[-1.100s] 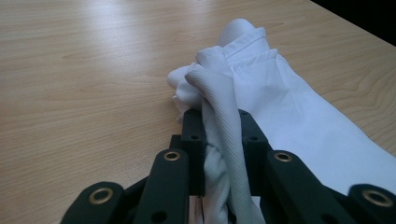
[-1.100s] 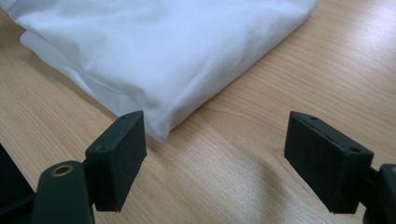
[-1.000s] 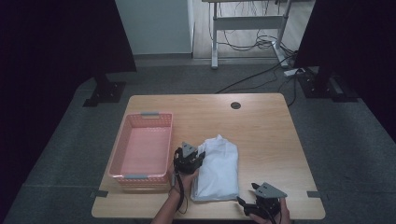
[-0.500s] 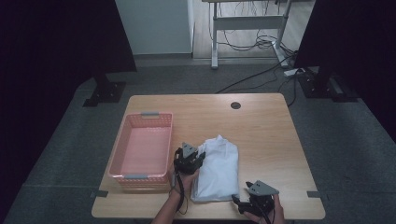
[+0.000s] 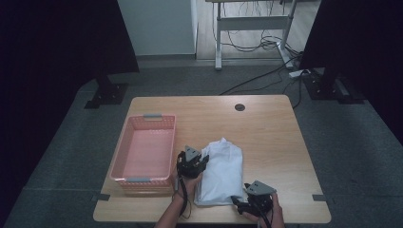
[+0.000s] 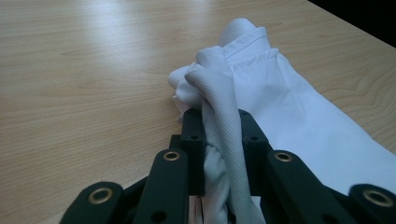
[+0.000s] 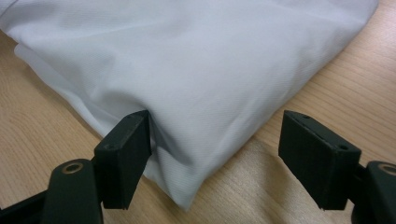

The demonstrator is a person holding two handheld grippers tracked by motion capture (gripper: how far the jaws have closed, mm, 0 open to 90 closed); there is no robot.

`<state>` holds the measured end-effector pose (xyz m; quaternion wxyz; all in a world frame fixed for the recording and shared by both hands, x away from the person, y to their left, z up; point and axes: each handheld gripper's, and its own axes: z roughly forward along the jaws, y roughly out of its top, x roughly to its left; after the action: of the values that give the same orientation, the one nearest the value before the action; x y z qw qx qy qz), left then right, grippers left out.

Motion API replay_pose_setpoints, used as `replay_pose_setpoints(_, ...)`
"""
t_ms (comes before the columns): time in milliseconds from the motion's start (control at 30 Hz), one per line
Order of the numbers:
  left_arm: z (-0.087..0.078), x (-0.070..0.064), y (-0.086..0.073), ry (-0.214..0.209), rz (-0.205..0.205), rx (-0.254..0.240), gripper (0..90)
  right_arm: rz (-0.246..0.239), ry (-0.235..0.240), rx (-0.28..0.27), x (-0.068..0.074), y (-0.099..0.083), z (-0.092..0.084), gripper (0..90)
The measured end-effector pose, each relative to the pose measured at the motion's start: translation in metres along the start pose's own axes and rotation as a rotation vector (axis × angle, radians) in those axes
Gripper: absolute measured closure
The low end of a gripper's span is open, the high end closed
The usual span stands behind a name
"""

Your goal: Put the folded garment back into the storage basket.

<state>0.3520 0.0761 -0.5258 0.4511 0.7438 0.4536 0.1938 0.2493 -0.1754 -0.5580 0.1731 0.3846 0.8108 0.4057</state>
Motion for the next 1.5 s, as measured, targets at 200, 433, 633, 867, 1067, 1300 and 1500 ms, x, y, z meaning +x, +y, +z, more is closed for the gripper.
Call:
replay_pose_setpoints(200,0.000,0.000,-0.002,0.000,-0.007,-0.008,76.0,0.001,0.001,0.013,0.001,0.002,0.004,28.2)
replay_pose_setpoints(433,-0.002,-0.001,-0.002,-0.003,-0.010,-0.017,76.0,0.003,0.006,0.021,0.004,0.003,0.006,43.7)
replay_pose_setpoints(633,-0.002,-0.002,-0.004,-0.003,-0.016,-0.024,76.0,-0.008,-0.006,0.009,0.007,0.003,0.004,61.5)
replay_pose_setpoints(867,-0.004,-0.005,-0.002,-0.008,-0.014,-0.035,75.9,-0.016,-0.023,-0.014,0.010,0.003,0.003,71.2)
replay_pose_setpoints(1067,-0.005,-0.006,-0.001,-0.011,-0.012,-0.037,75.9,-0.023,-0.027,-0.024,0.011,0.003,0.001,74.3)
replay_pose_setpoints(1300,-0.006,-0.010,0.001,-0.017,-0.006,-0.044,75.9,-0.033,-0.024,-0.045,0.012,0.005,-0.003,77.7)
replay_pose_setpoints(1500,-0.008,-0.012,0.005,-0.022,0.002,-0.050,75.9,-0.042,-0.029,-0.048,0.013,0.007,-0.005,77.8)
